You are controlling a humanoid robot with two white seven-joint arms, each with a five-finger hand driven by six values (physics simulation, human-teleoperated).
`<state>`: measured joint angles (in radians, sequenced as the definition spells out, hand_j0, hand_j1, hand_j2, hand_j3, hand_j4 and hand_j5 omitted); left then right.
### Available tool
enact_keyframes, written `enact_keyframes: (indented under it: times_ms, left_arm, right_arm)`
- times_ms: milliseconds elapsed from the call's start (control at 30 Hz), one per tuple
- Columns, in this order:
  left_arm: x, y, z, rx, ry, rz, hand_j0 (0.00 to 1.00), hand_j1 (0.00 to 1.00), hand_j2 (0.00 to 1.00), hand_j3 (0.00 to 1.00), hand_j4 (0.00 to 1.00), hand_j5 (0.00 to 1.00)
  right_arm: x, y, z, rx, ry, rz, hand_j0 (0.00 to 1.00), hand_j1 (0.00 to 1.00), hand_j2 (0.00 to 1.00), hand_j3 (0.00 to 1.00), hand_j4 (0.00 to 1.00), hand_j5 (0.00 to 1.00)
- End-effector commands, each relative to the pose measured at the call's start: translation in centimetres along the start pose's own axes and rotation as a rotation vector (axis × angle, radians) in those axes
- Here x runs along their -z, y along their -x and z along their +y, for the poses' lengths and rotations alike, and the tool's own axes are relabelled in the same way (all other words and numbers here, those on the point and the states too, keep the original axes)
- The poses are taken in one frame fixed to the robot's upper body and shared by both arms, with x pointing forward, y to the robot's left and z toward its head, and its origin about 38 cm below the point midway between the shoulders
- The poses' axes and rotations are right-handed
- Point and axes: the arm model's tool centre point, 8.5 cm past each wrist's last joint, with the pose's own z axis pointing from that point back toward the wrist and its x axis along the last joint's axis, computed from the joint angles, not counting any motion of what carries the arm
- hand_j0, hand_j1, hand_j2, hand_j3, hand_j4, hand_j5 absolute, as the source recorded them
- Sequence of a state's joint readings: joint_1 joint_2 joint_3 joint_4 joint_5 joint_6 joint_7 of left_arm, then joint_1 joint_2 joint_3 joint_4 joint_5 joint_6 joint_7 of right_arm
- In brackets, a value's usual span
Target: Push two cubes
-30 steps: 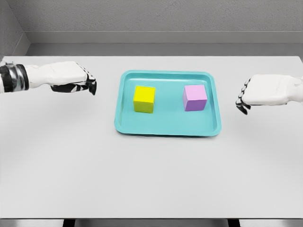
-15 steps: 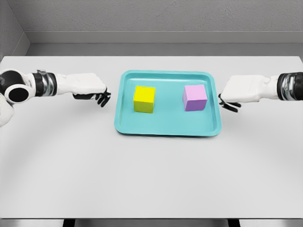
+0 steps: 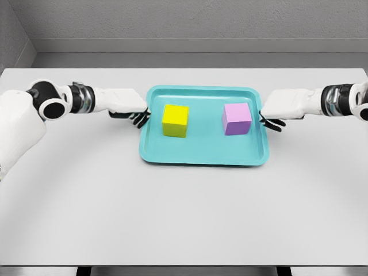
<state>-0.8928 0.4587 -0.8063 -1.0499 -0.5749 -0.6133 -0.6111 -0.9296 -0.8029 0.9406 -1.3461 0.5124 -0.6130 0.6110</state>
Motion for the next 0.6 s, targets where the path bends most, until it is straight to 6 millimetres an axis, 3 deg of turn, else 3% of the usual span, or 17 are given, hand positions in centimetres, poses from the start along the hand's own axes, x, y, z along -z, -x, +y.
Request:
enact_keyframes:
  times_ms: [0, 167, 567]
  left_arm:
    - [1.3, -0.8, 0.2, 0.017, 0.009, -0.012, 0.23, 0.23, 0.23, 0.23, 0.23, 0.23]
    - [1.2, -0.7, 0.6, 0.025, 0.008, -0.009, 0.23, 0.23, 0.23, 0.23, 0.23, 0.23]
    - [2.4, -1.1, 1.1, 0.027, 0.019, -0.019, 0.23, 0.23, 0.23, 0.23, 0.23, 0.23]
  right_arm:
    - [0.7, 0.2, 0.5, 0.011, -0.017, 0.005, 0.00, 0.00, 0.00, 0.00, 0.00, 0.00]
    - [2.2, 0.7, 0.9, 0.042, -0.030, 0.008, 0.00, 0.00, 0.00, 0.00, 0.00, 0.00]
    - [2.5, 2.0, 1.7, 0.065, -0.062, 0.043, 0.00, 0.00, 0.00, 0.00, 0.00, 0.00]
